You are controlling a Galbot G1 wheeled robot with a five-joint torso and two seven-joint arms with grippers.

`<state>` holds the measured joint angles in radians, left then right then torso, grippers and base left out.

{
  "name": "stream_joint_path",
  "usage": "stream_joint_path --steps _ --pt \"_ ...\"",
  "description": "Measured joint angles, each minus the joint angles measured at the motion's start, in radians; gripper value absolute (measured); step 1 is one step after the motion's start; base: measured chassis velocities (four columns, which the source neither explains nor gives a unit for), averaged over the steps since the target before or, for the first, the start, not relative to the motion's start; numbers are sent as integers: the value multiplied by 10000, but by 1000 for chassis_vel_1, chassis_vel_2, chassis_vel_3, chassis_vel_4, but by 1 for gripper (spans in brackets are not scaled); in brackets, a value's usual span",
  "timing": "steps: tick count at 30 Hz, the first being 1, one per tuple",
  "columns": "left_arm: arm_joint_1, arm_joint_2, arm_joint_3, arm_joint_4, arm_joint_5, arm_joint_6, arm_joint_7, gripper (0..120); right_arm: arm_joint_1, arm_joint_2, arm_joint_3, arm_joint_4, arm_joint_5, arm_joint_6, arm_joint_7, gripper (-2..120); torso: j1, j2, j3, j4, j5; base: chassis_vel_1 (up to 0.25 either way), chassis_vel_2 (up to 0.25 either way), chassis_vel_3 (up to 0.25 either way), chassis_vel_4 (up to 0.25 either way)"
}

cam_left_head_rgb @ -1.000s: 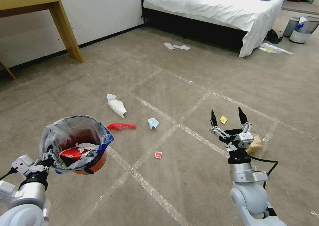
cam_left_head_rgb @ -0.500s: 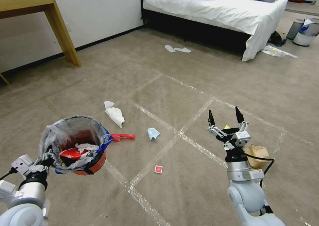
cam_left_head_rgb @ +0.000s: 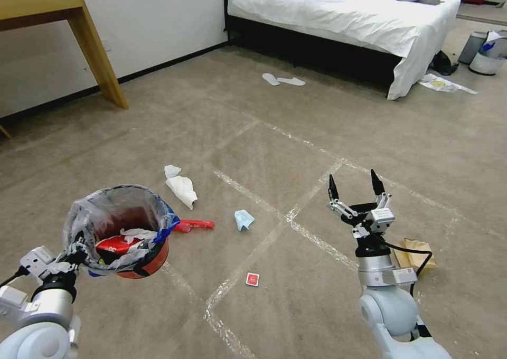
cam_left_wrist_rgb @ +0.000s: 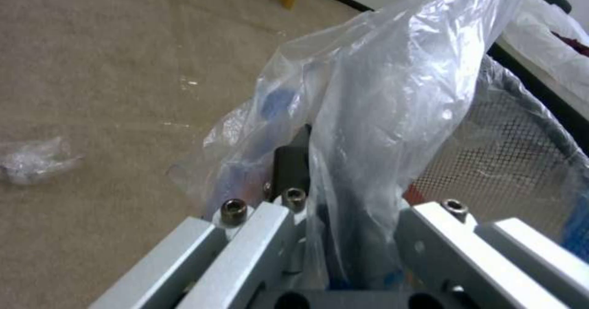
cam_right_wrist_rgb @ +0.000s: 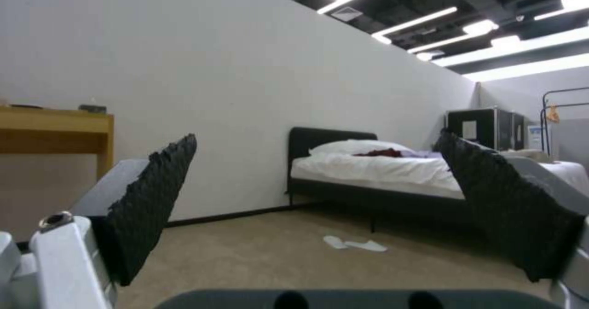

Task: Pick up the trash bin and place the garbage on the floor into it.

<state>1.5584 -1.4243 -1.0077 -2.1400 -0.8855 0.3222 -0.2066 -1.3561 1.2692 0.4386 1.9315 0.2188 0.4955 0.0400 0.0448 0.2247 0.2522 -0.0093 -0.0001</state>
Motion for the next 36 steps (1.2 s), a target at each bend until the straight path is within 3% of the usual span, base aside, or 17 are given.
stream_joint_path --steps 36 --pt "-200 134 -76 341 -72 15 -3 4 752 42 -850 -394 -116 -472 130 100 0 0 0 0 -1 0 0 0 0"
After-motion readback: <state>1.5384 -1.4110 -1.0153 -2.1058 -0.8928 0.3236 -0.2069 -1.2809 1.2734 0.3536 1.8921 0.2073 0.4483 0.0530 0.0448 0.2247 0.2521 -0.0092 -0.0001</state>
